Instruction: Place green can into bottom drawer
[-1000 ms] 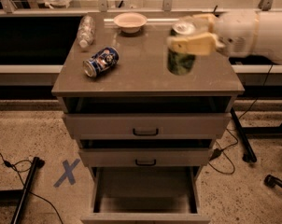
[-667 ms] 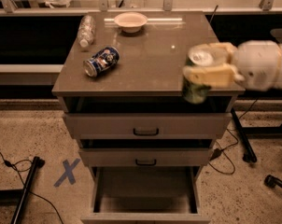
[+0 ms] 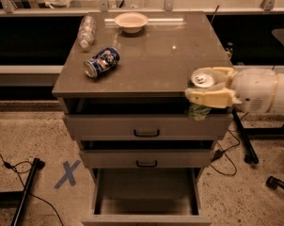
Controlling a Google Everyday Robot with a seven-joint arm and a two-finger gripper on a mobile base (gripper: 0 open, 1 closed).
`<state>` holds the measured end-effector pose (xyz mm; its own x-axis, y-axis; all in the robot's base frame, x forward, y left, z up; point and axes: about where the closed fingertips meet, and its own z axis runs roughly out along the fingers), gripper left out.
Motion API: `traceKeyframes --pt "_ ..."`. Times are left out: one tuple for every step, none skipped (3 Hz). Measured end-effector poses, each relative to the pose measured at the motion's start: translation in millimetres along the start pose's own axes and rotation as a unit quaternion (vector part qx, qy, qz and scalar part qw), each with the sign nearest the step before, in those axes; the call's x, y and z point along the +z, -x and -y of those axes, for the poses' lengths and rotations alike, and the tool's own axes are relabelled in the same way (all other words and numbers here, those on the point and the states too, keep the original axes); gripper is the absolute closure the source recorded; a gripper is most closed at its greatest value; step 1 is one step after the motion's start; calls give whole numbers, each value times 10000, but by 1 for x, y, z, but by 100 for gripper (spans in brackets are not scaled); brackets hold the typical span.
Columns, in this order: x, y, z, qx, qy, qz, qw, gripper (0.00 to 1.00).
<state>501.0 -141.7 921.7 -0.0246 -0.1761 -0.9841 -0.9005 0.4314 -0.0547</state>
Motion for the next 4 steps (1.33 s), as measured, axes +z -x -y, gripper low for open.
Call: traceKeyframes --pt "36 -66 -13 37 -30 70 10000 100" --pt "67 -162 -38 98 327 218 9992 100" --pt "70 -177 -39 201 364 345 9985 100" --pt "72 -208 -38 350 544 75 9979 100"
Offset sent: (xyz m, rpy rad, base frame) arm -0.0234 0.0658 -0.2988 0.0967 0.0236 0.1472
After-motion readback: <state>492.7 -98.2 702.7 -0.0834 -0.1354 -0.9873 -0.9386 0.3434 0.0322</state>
